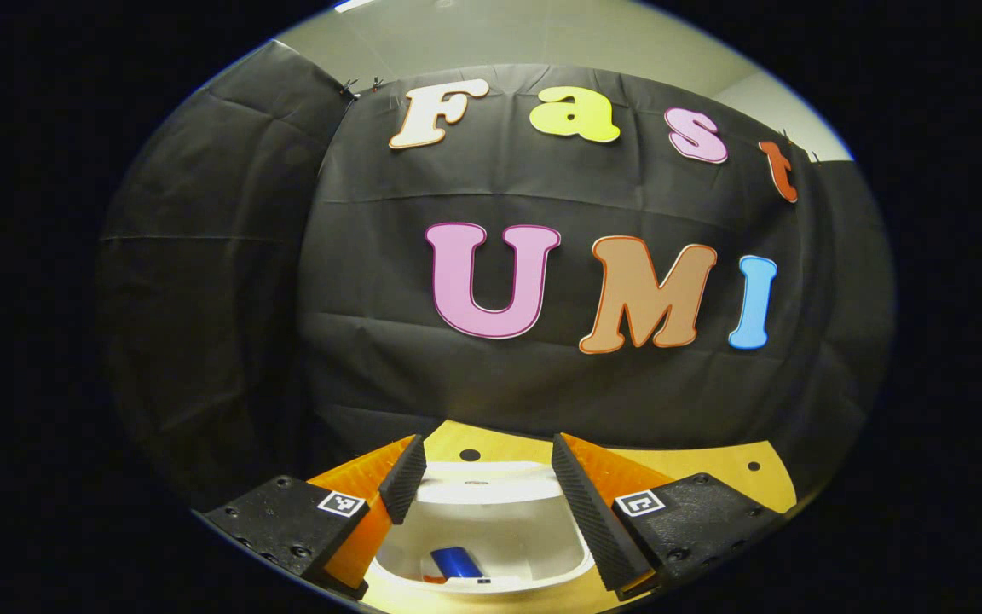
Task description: Press the lid of the desktop garbage bin to open it, pick up the crumpled paper on the desktop and throw it into the bin, then pick up the pop can on the desktop and drop it into the bin, and finally close the garbage bin lid.
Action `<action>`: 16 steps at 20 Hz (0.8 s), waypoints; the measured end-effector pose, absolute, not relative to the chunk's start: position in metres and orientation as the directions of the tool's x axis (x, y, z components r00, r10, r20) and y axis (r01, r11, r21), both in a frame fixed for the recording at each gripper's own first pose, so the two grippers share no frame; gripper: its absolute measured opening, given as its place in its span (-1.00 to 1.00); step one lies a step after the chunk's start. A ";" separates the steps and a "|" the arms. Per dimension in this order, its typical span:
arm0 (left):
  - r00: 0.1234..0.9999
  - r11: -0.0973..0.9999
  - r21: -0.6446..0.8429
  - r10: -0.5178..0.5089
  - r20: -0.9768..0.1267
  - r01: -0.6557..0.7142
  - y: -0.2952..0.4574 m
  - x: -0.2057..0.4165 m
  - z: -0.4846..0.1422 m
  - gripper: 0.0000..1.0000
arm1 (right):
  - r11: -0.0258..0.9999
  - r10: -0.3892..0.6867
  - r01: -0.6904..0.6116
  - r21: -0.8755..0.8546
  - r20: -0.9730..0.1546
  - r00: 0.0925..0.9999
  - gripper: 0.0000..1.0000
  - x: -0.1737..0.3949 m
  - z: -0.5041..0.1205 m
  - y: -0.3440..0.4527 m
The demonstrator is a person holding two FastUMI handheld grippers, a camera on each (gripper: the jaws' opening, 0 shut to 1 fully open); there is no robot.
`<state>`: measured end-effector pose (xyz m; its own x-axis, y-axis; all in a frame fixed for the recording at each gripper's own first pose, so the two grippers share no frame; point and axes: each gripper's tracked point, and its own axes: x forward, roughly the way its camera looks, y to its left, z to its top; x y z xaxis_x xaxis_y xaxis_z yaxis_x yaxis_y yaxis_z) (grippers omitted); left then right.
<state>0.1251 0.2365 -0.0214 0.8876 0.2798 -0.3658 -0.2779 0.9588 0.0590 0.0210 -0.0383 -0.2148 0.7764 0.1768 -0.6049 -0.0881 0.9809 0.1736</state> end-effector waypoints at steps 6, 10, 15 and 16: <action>0.880 0.955 0.093 0.295 -0.372 -0.281 0.231 0.103 -0.047 0.80 | 0.978 0.198 -0.113 0.175 -0.618 0.761 0.99 0.019 -0.220 -0.033; 0.879 0.955 0.107 0.296 -0.375 -0.276 0.228 0.091 -0.062 0.80 | 0.977 0.206 -0.119 0.177 -0.628 0.751 0.99 0.019 -0.223 -0.033; 0.850 0.954 0.091 0.296 -0.436 -0.285 0.227 0.075 -0.094 0.79 | 0.975 0.217 -0.133 0.178 -0.632 0.744 0.99 0.020 -0.226 -0.029; 0.845 0.953 0.093 0.299 -0.444 -0.288 0.227 0.072 -0.100 0.78 | 0.975 0.219 -0.136 0.177 -0.633 0.742 0.99 0.020 -0.227 -0.028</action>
<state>0.0723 0.2274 -0.1002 0.8445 0.2987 -0.4444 -0.2882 0.9530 0.0930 0.0199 -0.0278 -0.2270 0.7422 0.2189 -0.6334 -0.1365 0.9747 0.1770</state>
